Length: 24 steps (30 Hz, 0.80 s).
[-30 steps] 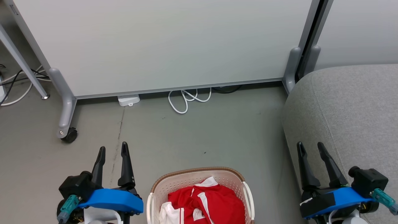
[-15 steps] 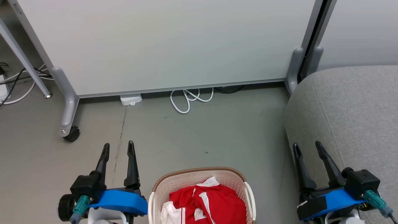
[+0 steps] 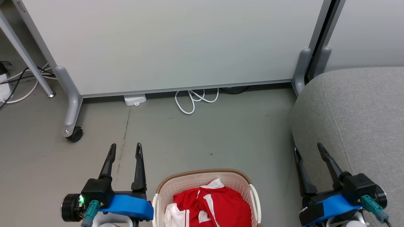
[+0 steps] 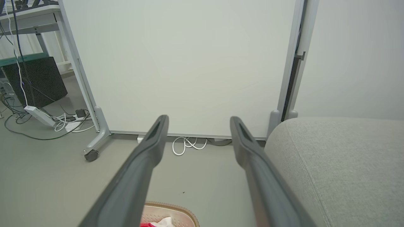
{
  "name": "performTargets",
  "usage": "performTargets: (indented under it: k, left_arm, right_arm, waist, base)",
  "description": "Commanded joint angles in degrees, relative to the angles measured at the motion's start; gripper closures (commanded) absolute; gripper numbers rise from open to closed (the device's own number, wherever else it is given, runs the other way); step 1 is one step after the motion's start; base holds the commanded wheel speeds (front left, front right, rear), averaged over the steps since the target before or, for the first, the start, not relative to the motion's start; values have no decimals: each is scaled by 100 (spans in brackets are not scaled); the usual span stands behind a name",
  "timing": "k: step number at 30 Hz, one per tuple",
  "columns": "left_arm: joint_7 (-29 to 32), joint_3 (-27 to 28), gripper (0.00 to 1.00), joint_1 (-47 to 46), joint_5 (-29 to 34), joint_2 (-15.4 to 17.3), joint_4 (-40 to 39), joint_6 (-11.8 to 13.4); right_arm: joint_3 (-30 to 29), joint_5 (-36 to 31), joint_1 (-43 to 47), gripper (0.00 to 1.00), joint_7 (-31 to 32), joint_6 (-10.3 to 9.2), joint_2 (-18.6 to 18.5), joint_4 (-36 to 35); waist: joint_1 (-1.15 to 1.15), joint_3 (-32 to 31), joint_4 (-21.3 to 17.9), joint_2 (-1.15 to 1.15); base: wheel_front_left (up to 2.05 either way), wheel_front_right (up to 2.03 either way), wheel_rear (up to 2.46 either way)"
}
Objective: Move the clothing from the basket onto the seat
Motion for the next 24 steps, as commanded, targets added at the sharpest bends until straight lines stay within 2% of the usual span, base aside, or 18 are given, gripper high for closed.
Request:
performTargets:
  k: [1,13,24]
  left_arm:
    - [-43,-32,0,-89,109,22,3,26]
    - [-160,-144,0,-91,515,24,27,86]
    - [-155,-139,0,-62,444,23,44,65]
  right_arm:
    - [14,-136,49,0,-49,13,-39,0]
    - [-40,-644,75,0,-168,14,-40,24]
    - [-131,-693,50,0,-158,14,-38,240]
  waist:
    - [0,-3,3,0]
    - [0,0,45,0]
    - [0,-7,38,0]
  base:
    - [0,0,0]
    - [0,0,0]
    - [0,0,0]
